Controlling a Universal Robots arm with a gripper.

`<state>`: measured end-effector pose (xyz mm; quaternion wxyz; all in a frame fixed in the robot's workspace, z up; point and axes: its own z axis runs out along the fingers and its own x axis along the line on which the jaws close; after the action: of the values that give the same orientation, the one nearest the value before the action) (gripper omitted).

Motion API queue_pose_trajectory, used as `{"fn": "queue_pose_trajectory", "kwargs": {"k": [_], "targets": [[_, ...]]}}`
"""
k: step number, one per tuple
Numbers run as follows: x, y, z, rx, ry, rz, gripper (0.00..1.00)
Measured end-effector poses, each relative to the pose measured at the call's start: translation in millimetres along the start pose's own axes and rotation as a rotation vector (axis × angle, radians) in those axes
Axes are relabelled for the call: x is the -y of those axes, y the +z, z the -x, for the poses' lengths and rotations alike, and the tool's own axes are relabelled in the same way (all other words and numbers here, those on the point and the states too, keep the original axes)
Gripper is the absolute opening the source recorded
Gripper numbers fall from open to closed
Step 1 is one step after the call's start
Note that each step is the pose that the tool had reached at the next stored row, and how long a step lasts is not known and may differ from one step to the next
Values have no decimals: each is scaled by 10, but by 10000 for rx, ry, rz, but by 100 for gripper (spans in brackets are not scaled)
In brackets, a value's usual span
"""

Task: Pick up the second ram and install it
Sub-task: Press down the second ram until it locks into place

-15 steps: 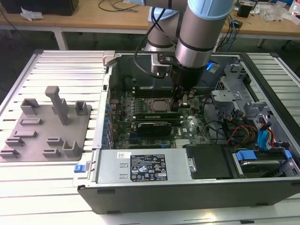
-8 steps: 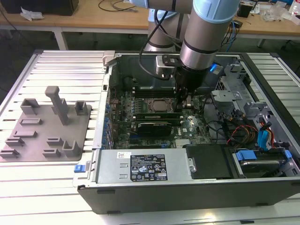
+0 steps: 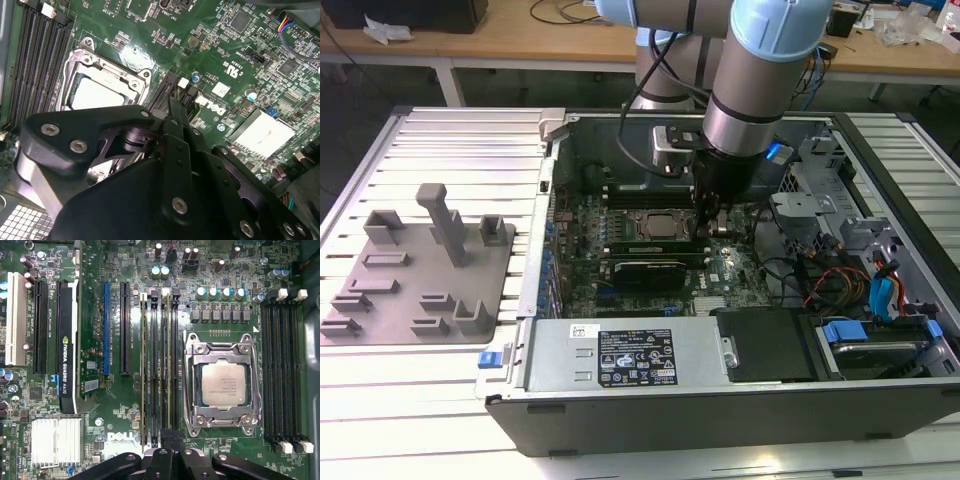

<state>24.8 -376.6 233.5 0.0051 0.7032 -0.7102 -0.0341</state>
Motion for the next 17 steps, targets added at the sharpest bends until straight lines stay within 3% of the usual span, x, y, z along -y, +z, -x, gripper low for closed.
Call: {"fn": "queue_pose_trajectory", "kwargs": {"k": [3,7,11,17], "targets": [[2,38,-2,-4,-1,0,8],[2,33,0,10,0,-2,8],[-10,-172,7,-1,0,0,8],[-14,-181,7,-1,-1,0,8]]}}
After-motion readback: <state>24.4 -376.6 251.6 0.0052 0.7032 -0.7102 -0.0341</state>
